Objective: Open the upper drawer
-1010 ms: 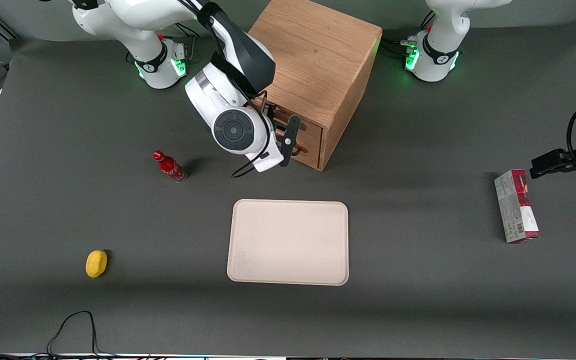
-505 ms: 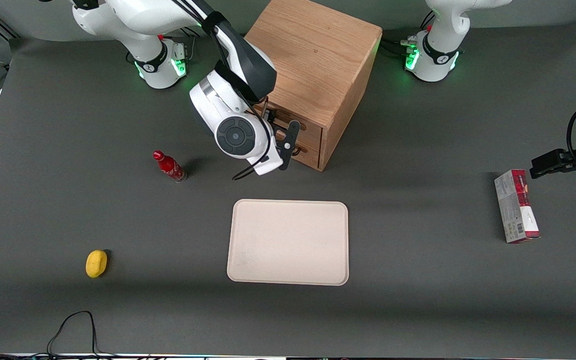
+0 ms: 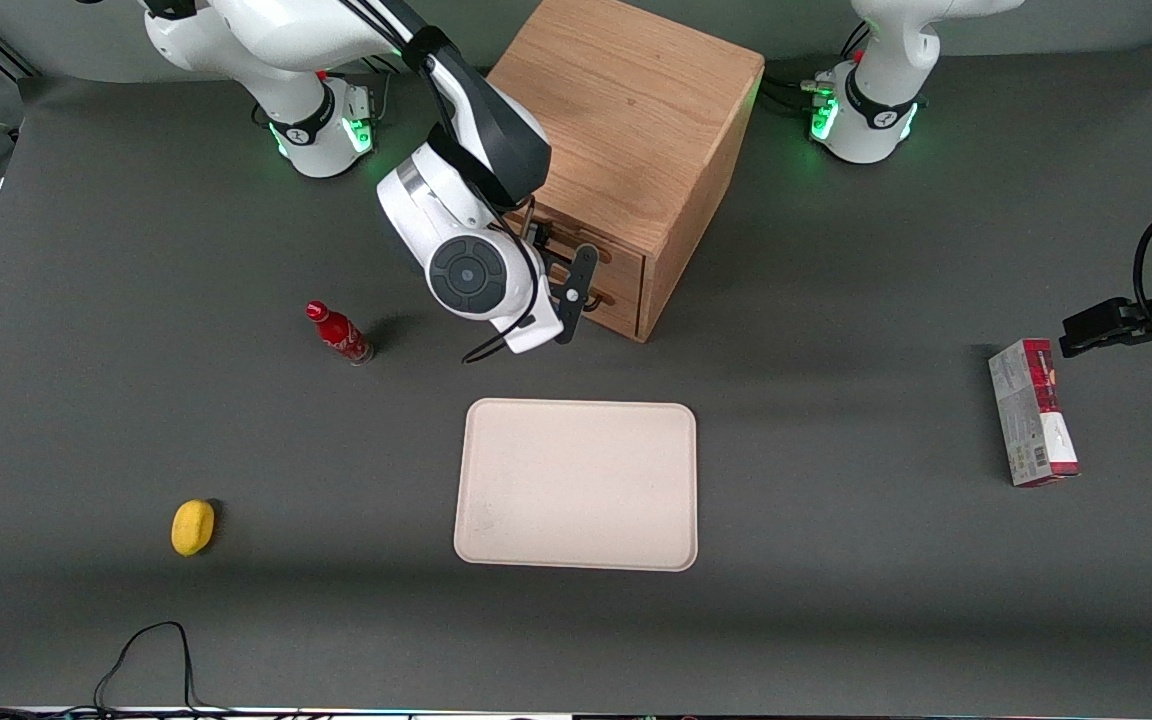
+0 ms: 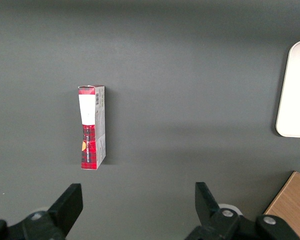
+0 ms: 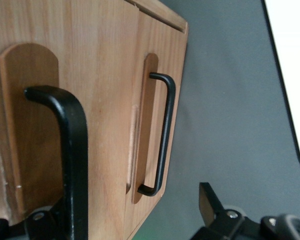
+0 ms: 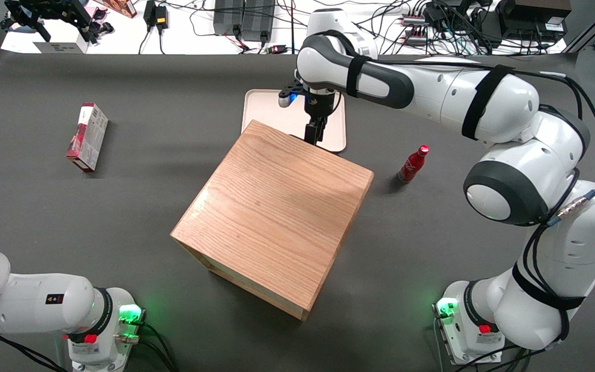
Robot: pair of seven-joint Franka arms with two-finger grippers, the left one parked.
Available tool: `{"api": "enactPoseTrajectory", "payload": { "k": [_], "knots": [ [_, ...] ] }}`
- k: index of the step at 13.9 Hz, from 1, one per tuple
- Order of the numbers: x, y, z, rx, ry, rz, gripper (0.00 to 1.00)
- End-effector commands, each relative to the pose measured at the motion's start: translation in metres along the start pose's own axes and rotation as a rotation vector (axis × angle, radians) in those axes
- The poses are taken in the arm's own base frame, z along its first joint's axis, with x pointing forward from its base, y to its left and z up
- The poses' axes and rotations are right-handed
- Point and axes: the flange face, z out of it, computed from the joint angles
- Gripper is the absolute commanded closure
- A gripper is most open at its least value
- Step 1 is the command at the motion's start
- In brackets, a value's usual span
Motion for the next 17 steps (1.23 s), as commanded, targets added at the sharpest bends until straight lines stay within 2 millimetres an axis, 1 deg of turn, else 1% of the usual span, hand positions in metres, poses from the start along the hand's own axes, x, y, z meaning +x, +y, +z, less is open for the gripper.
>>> {"api": "enactPoseTrajectory", "payload": {
  "k": [1, 3, 4, 5, 6, 9, 10, 13, 15, 17],
  "knots": [
    [-0.013, 0.022, -0.011, -0.006, 0.043, 0.015, 0.0],
    [-0.02, 0.033, -0.016, -0.005, 0.051, 0.034, 0.0],
    [-0.021, 0.035, -0.017, -0.005, 0.052, 0.037, 0.0],
    [-0.027, 0.044, -0.023, -0.005, 0.066, 0.051, 0.0],
    [-0.03, 0.047, -0.03, -0.009, 0.079, 0.058, 0.0],
    [-0.03, 0.05, -0.033, -0.013, 0.087, 0.06, 0.0],
    [-0.031, 0.051, -0.038, -0.017, 0.095, 0.062, 0.0],
    [-0.037, 0.063, -0.046, -0.022, 0.112, 0.077, 0.0],
    [-0.039, 0.068, -0.045, -0.02, 0.112, 0.083, 0.0],
    [-0.039, 0.075, -0.05, -0.026, 0.124, 0.089, 0.0]
  ]
}}
